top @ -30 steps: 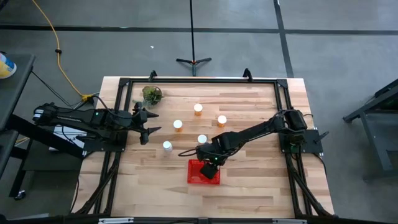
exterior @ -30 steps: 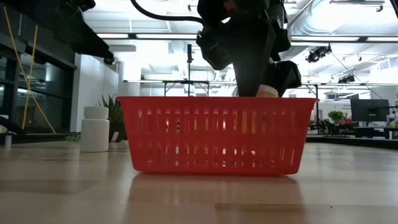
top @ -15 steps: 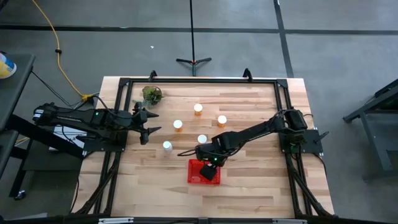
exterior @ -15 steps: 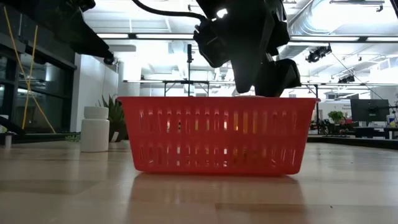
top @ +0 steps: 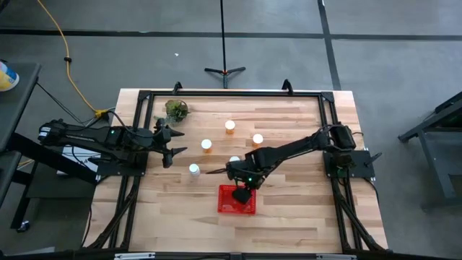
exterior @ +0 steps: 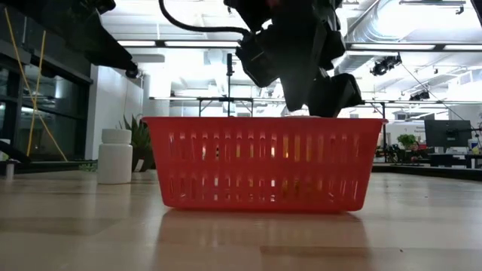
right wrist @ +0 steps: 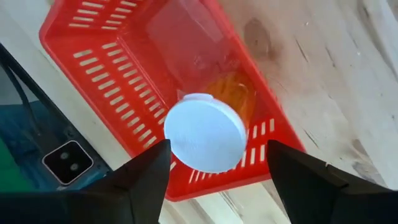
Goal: Pick and place pill bottles into a basket
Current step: Put the orange pill bottle into the red bin
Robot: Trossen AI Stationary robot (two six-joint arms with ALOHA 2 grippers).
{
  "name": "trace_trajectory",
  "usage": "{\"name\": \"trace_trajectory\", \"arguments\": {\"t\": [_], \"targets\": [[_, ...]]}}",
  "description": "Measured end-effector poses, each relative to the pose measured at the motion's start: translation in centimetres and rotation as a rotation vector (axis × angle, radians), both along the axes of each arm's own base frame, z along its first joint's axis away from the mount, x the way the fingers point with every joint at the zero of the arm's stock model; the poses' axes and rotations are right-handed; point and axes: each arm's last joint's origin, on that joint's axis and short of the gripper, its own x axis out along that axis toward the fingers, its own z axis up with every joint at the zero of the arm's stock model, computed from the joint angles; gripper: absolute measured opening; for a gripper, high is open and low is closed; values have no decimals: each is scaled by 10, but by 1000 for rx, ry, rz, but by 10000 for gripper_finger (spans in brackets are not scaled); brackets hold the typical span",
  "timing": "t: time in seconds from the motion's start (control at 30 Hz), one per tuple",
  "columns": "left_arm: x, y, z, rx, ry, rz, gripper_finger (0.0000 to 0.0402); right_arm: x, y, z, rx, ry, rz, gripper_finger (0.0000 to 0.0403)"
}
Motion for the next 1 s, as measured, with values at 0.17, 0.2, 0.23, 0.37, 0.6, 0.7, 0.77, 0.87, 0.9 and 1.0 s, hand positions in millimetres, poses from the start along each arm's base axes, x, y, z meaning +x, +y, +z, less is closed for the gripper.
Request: {"name": "trace_trajectory", "arguments": {"t": [0.17,0.2,0.23,0.37,0.6,0.7,0.77,0.87,0.9,1.0], "targets": [[0,0,0,-14,-5,6,308,-5,-6,13,15,-2,-8,257],[0,0,0,-15,-6,7,308,-7,-7,16,14,-3,-9,256],[0,0,0,-18,-6,9,308,-8,-8,19,13,-9,-10,256],[0,0,0,-20,-9,10,308,-13,-16,31,-3,-30,-14,255],[2,0,3,-25,-46,9,308,-16,-41,37,-77,-48,4,256],[2,0,3,-25,-44,9,308,-15,-54,37,-109,-72,27,255],[2,0,3,-25,-45,9,308,-14,-64,37,-148,-89,40,256],[2,0,3,-26,-45,10,308,-13,-80,37,-165,-110,62,256],[2,0,3,-28,-45,11,308,-13,-86,37,-167,-113,57,256],[2,0,3,-45,-51,20,308,-14,-101,36,-164,-105,33,255]]}}
